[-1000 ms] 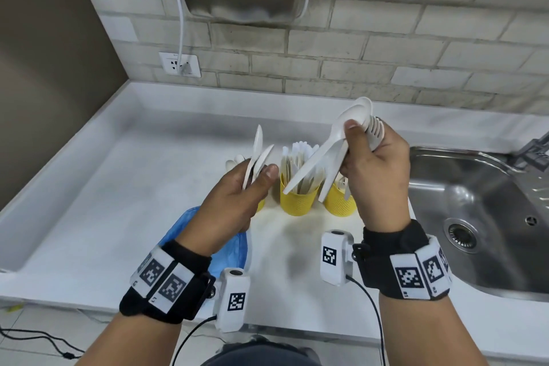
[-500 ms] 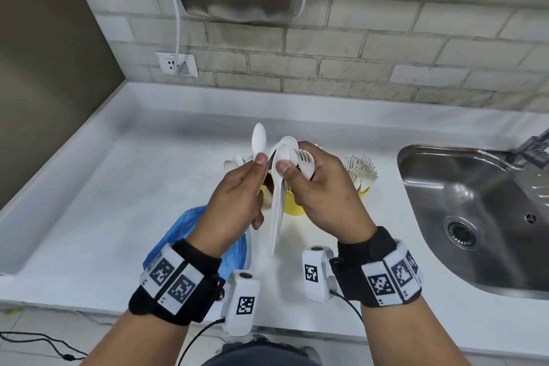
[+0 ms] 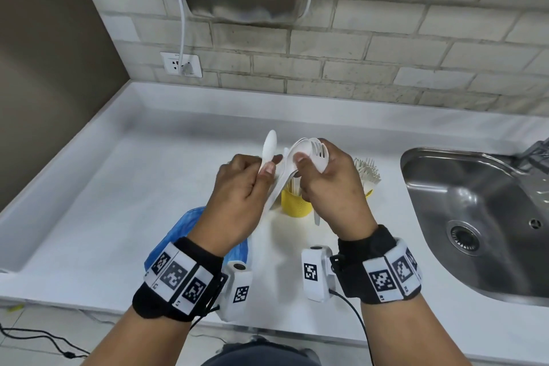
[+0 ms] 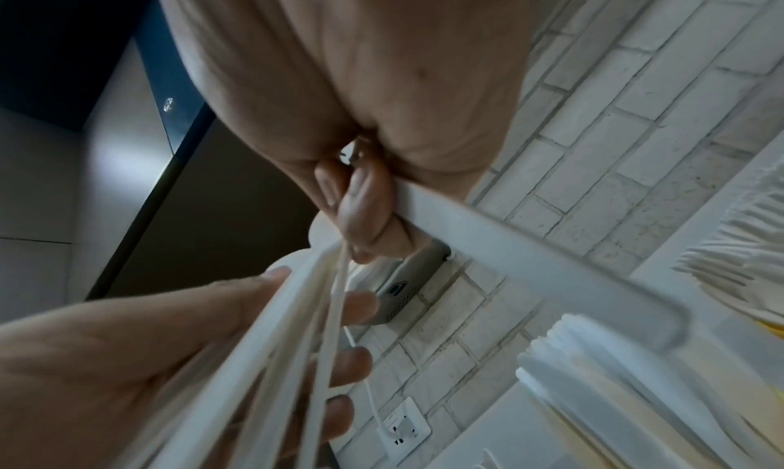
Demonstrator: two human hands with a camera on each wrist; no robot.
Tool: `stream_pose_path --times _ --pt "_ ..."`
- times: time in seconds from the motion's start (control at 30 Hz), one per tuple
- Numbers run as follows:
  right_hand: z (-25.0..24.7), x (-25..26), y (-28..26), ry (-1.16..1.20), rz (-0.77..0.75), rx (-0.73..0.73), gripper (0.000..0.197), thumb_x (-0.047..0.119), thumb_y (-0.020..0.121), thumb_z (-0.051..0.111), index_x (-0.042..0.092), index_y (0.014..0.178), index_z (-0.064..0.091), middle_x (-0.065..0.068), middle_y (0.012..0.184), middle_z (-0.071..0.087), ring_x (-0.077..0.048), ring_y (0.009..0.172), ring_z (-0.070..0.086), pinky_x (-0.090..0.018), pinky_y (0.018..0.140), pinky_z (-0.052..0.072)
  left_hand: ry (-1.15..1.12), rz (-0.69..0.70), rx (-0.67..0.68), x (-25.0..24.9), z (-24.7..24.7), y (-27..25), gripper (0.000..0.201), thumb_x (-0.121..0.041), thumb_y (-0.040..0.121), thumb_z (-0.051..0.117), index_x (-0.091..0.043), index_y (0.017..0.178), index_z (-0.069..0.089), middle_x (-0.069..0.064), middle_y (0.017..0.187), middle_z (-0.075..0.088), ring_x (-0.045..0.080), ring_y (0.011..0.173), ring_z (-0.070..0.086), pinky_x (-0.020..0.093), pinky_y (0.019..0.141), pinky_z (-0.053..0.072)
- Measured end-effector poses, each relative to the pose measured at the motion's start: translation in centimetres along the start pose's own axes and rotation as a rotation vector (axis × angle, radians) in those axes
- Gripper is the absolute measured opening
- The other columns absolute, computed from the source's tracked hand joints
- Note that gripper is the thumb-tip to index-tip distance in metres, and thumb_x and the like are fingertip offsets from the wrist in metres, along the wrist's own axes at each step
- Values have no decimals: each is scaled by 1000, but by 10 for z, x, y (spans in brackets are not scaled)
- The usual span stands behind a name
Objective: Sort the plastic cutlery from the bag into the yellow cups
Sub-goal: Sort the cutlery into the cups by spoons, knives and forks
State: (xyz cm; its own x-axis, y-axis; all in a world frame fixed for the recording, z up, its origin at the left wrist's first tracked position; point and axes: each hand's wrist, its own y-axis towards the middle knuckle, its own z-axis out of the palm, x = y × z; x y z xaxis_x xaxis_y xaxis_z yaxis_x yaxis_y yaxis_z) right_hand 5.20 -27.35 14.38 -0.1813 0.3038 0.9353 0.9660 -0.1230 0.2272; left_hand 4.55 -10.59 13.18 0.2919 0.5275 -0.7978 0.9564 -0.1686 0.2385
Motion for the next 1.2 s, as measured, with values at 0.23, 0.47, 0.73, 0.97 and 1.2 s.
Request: stream_pose_path --times 0.23,0.47,0.73,0.97,1.2 --pt "10 -1 4 -227 -7 -98 10 17 97 57 12 96 66 -1 85 71 -23 80 63 -32 72 46 246 120 64 -3 17 0 31 -28 110 36 -33 139 45 -12 89 59 15 81 56 25 70 43" --pt "24 1 0 -273 -20 -96 14 17 97 51 12 89 61 -3 80 68 -24 76 60 -30 66 37 307 52 24 -6 29 -4 46 -42 105 26 -24 146 34 1 90 62 32 73 58 40 62 47" --pt "9 12 -2 -53 96 62 30 34 92 59 20 65 54 9 54 54 -15 56 50 -31 63 40 311 183 -5 2 22 -5 18 -35 108 38 -22 121 39 3 72 60 35 61 60 41 50 47" --pt "5 1 1 -268 -94 -22 16 27 98 62 16 89 67 -2 71 68 -23 70 62 -39 69 50 240 129 64 8 20 -4 25 -47 106 38 -27 119 43 -3 77 62 24 62 62 42 59 53" --pt "-4 0 2 -236 -268 56 11 22 102 62 15 104 71 8 92 71 -8 87 64 -20 80 46 -161 3 350 14 -15 8 4 -25 98 70 -24 96 74 5 86 73 25 85 70 46 85 57"
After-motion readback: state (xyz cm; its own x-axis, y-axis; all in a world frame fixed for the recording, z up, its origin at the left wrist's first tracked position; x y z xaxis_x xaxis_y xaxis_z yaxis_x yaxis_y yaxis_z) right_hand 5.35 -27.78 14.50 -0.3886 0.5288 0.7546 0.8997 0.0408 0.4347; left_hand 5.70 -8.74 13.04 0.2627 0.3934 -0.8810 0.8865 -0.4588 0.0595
